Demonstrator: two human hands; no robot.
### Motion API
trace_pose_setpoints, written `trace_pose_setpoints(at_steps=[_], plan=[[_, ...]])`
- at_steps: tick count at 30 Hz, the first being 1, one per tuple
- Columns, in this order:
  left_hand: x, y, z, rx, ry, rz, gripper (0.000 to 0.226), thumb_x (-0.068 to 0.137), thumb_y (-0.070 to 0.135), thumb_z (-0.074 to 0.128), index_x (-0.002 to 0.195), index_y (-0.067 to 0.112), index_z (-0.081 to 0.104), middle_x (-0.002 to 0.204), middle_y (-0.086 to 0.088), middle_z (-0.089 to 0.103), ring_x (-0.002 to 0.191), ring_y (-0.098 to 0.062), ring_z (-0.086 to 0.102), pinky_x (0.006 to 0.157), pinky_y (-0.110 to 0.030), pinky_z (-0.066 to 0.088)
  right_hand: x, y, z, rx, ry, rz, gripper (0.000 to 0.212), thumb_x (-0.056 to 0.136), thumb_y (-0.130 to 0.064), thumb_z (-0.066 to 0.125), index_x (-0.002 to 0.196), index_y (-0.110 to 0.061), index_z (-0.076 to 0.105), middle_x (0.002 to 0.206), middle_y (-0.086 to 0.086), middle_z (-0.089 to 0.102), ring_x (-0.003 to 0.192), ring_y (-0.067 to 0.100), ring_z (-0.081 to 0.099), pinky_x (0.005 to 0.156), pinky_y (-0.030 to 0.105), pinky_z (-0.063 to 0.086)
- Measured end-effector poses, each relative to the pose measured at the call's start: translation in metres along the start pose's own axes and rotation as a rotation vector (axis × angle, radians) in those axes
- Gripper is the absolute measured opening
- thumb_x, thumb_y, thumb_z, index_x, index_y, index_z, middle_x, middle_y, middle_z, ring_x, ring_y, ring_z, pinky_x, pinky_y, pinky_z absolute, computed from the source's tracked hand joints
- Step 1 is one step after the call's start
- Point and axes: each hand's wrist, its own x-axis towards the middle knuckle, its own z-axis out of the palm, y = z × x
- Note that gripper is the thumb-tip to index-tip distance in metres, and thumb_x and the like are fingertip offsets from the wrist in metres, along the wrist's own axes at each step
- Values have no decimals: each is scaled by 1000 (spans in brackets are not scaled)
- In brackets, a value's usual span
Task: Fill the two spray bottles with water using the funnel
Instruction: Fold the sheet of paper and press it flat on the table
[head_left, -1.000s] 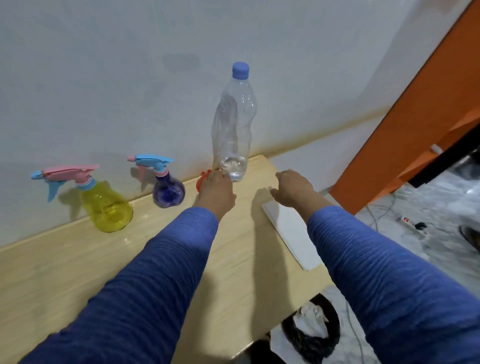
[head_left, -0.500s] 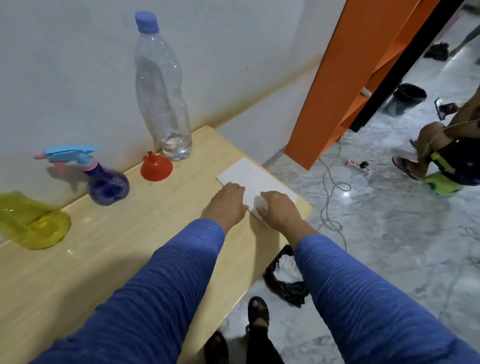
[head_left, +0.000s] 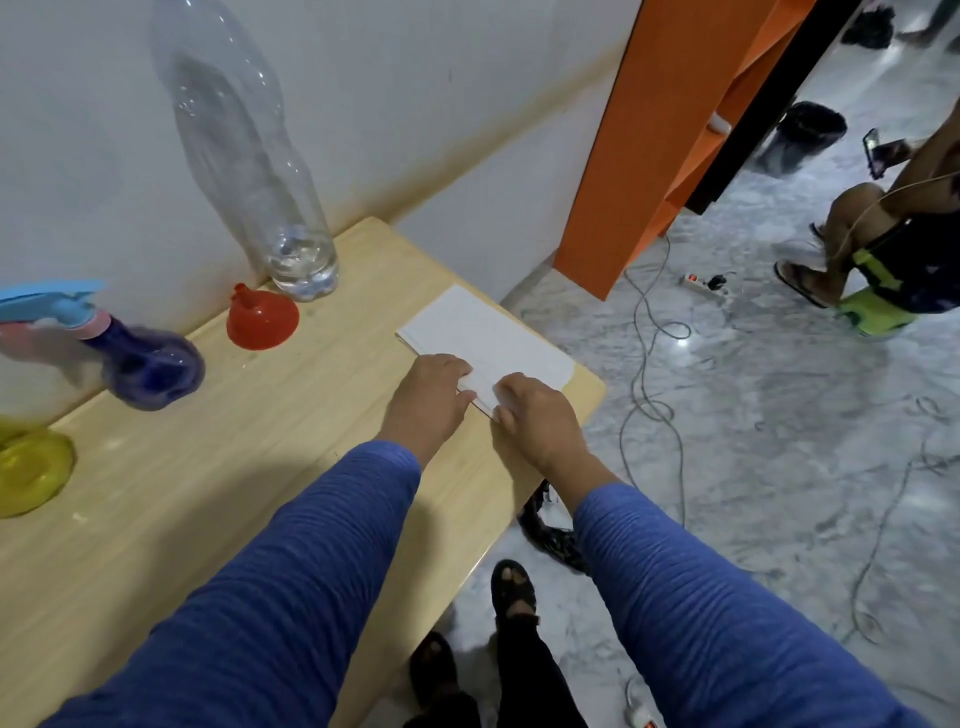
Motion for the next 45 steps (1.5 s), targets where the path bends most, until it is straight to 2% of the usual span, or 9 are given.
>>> trace_pose_setpoints(at_steps=[6,9,11,18,22,30,34,40,45], plan=[[2,-2,4,15,37,6,38,92,28,59,127,15,56,132,1,54,125,-17,40,98,-24,34,-2,0,-1,-3,-21,1,33,86,-21,62,116,-9,55,119,7,58,108,24,53,90,32,41],[4,-2,5,9,46,2,37,91,28,59,125,15,56,129,1,55,123,-18,41,97,-24,36,-1,1,5,-38,22,-28,21,86,-13,58,105,-6,57,106,7,59,98,25,56,74,31,42],[5,-3,5,-7,39,-11,36,91,28,60,125,15,57,129,1,56,122,-18,41,97,-25,36,1,3,10,-75,63,-57,9,86,-12,55,93,-6,58,94,6,60,88,24,56,63,26,33],[2,-8,5,-54,43,-27,36,86,24,67,121,23,60,125,7,58,122,-14,43,97,-28,41,1,5,11,-57,132,-81,7,87,-6,52,85,-3,59,87,8,61,81,25,56,58,28,28],[1,-5,6,-75,93,-11,19,86,24,66,105,24,67,108,10,65,111,-15,48,88,-25,43,0,4,9,-5,139,-70,15,89,-7,53,99,-1,62,97,11,65,88,27,59,71,36,44],[4,0,2,-59,136,4,14,91,28,57,95,24,70,95,10,69,98,-17,54,83,-33,47,2,6,4,60,111,-9,32,87,-33,62,111,-12,59,104,2,67,94,20,60,78,27,42],[7,1,2,-91,155,4,14,92,27,57,97,25,70,98,11,68,102,-13,53,83,-29,44,3,10,4,120,150,-39,23,89,-25,61,108,-13,69,103,4,71,96,22,64,83,30,48],[15,-5,3,-172,177,-59,12,89,21,61,95,22,71,99,9,68,104,-13,52,83,-27,43,8,8,-9,323,201,32,21,87,-18,65,105,-9,72,107,5,72,100,12,63,79,-4,35],[26,-1,-18,-289,229,-136,15,90,17,57,90,19,72,101,7,67,101,-10,49,82,-26,40,20,-1,-39,294,238,15,20,88,-21,65,105,-14,72,108,3,72,101,14,64,92,16,44]])
